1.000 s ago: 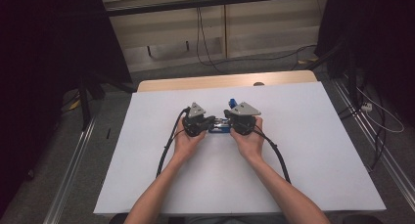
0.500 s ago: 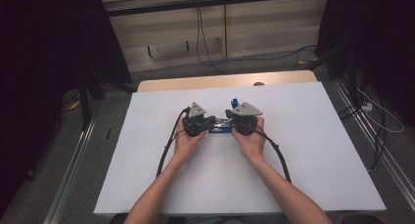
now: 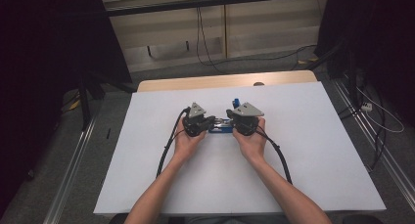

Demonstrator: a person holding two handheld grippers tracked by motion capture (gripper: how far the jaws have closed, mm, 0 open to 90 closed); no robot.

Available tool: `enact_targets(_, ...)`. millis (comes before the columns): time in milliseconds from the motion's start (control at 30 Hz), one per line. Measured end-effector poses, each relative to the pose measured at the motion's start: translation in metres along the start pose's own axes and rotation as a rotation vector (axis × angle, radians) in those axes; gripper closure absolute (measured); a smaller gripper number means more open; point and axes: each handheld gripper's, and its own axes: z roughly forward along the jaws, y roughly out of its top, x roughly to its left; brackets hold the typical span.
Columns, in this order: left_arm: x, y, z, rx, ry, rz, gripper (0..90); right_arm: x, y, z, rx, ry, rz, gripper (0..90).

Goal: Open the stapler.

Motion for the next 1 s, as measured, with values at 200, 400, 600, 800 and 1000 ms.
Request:
enact_targets(200, 0.000, 0.000, 0.000, -0.002, -0.003, 0.001, 90.0, -0.003, 0.000, -0.003, -0.004, -0.002, 0.015, 90.0)
enact_targets(400, 0.000, 0.000, 0.000, 0.000, -0.002, 0.003, 90.0, -0.004, 0.000, -0.005, -0.014, -0.011, 0.008, 90.0)
enact_targets(600, 0.000, 0.000, 0.000, 0.000, -0.004, 0.005, 90.0, -0.015, -0.001, -0.011, -0.018, -0.040, 0.023, 90.0)
enact_targets(800, 0.000, 0.000, 0.000, -0.001, -0.002, 0.006, 90.0, -0.018, -0.001, -0.017, -0.015, -0.027, 0.026, 90.0)
enact_targets(1000, 0.000, 0.000, 0.000, 0.000, -0.003, 0.006, 90.0, -0.019, -0.001, -0.017, -0.012, -0.033, 0.024, 90.0)
